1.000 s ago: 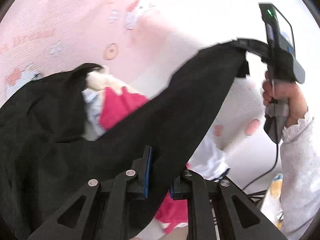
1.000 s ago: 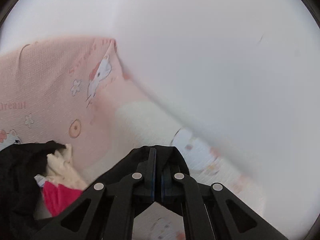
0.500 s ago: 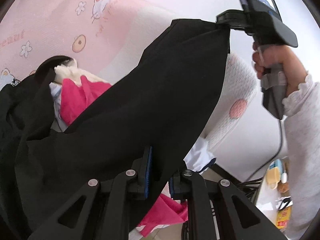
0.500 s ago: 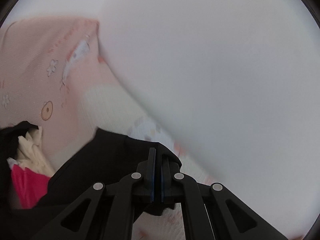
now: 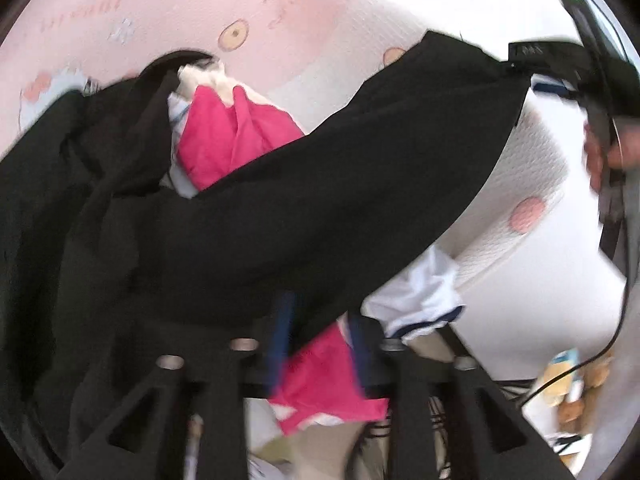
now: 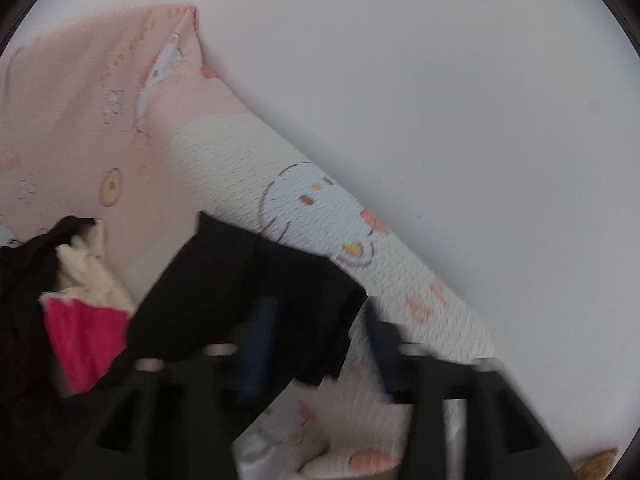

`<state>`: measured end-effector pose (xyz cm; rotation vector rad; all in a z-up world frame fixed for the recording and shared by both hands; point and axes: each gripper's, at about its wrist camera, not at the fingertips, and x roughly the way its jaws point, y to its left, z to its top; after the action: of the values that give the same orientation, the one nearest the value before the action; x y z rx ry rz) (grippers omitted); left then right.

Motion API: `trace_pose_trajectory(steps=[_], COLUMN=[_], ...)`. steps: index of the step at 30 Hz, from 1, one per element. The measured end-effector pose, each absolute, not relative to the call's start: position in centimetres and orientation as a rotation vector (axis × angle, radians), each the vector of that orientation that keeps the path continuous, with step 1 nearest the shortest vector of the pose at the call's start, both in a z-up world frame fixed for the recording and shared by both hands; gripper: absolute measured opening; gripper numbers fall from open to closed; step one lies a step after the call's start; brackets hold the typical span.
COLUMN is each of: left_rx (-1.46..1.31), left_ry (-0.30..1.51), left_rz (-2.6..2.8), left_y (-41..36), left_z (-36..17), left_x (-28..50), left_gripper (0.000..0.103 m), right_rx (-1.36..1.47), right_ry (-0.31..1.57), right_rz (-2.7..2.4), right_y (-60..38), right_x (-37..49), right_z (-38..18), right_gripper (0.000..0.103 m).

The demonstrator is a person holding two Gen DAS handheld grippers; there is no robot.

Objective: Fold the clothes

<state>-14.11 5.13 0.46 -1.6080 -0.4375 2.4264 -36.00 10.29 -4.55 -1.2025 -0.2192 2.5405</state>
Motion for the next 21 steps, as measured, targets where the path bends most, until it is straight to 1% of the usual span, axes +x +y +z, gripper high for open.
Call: trace_pose_trajectory(steps=[1, 3, 5, 8, 11, 16, 19, 21], left_rx=[-1.609, -1.611, -1.618, -1.596, -1.579, -1.516, -1.470, -1.369], left_ry=[-0.513, -0.634, -0.653, -0.602, -0.582, -0.584, -0.680, -0.766], left_rz=[2.397, 2.351, 2.368, 2.444, 2.501, 2.656, 2.745, 2.812], left_y=[4.8, 4.1, 3.9, 3.7, 3.3, 0.3, -2.5, -4.9], left_z=[0.5, 0.8, 1.4, 3.3, 5.4, 7.4, 8.3, 9.2], left_x=[-13.7, -12.7, -11.6, -9.7, -7.8, -4.6, -1.9, 0.7], left_gripper=[0.077, 0.078, 0.078, 0.078, 0.078, 0.078, 0.078, 0.078], right_rx=[-1.198, -1.197, -1.214, -1.264, -1.289, -1.233, -1.163, -1.128], right_ry=[-0.200, -0.150, -0.093, -0.025, -0.001, 0.087, 0.127, 0.129], right_rz=[2.548, 2.573, 2.595, 2.641, 2.662, 2.792, 2.894, 2.936], right_y=[10.1, 9.5, 8.8, 7.2, 5.9, 2.6, 0.2, -1.8], right_x=[-35.0, -33.5, -31.0, -28.4, -24.4, -19.2, -16.2, -14.0], right_z=[-4.2, -3.4, -3.3, -3.3, -3.1, -1.7, -0.4, 0.2], right_gripper=[0.068, 0.068, 0.069, 0.070, 0.070, 0.070, 0.070, 0.070])
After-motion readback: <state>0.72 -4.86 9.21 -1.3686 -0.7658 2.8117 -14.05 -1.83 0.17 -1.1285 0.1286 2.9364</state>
